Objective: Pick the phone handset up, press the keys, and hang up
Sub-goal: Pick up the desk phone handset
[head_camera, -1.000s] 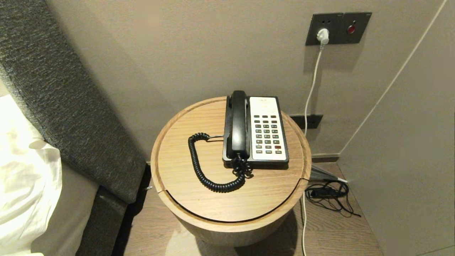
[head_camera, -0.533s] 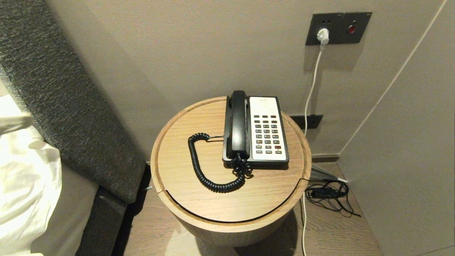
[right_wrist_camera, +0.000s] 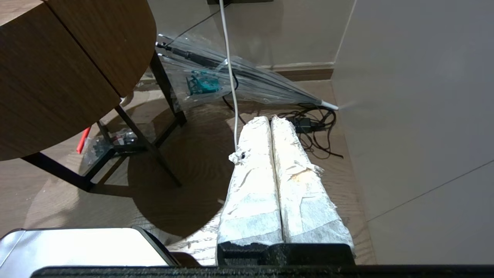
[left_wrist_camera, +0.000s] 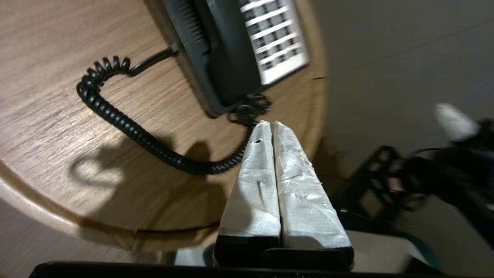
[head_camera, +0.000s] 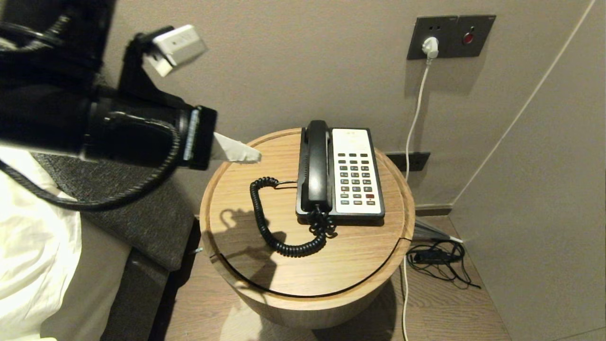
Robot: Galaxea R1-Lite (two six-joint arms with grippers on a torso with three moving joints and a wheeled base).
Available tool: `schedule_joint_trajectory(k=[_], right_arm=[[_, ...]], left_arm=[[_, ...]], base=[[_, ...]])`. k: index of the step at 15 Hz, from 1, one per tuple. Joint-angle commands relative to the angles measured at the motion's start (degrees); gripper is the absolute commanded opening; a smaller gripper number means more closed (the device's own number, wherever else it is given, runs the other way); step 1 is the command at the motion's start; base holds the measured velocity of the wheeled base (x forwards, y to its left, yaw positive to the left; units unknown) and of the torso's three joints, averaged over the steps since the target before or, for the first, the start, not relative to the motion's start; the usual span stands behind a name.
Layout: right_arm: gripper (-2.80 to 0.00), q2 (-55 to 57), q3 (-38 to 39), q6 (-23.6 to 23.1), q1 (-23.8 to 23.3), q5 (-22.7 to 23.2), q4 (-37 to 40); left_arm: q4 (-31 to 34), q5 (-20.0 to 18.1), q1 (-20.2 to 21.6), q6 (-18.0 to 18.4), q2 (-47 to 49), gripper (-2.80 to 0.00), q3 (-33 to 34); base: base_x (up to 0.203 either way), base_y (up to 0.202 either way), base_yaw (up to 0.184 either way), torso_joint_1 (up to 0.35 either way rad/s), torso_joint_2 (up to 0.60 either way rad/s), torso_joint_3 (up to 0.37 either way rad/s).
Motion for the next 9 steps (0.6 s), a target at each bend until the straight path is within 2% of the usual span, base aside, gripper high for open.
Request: schedule_joint_trajectory(k=[1, 3, 5, 6, 9], right_arm=[[-2.8, 0.09, -0.01, -0.02, 0.0, -0.01, -0.02], [-2.8, 0.09, -0.01, 0.07, 0.0, -0.01, -0.02], [-2.8, 0.09, -0.01, -0.02, 0.0, -0.01, -0.02], [-2.8, 0.09, -0.01, -0.02, -0.09, -0.01, -0.02], [-2.8, 0.09, 0.07, -0.02, 0.0, -0.01, -0.02]], left_arm=[[0.11, 3.33, -2.45, -0.04, 5.79, -2.8, -0.59], [-0.47, 5.01, -3.85, 0.89, 8.12, -2.8, -1.92], [-0.16, 6.82, -4.13, 4.9, 9.24, -2.8, -2.27], [-0.28, 7.9, -5.02, 5.62, 9.46, 0.0, -1.85], [-0.69, 10.18, -6.32, 5.61, 11.39, 0.0, -4.58]], base=[[0.0, 0.0, 0.0, 0.0, 0.0, 0.0], [0.0, 0.0, 0.0, 0.0, 0.0, 0.0], [0.0, 0.0, 0.0, 0.0, 0.0, 0.0], [0.0, 0.0, 0.0, 0.0, 0.0, 0.0], [0.0, 0.0, 0.0, 0.0, 0.0, 0.0]])
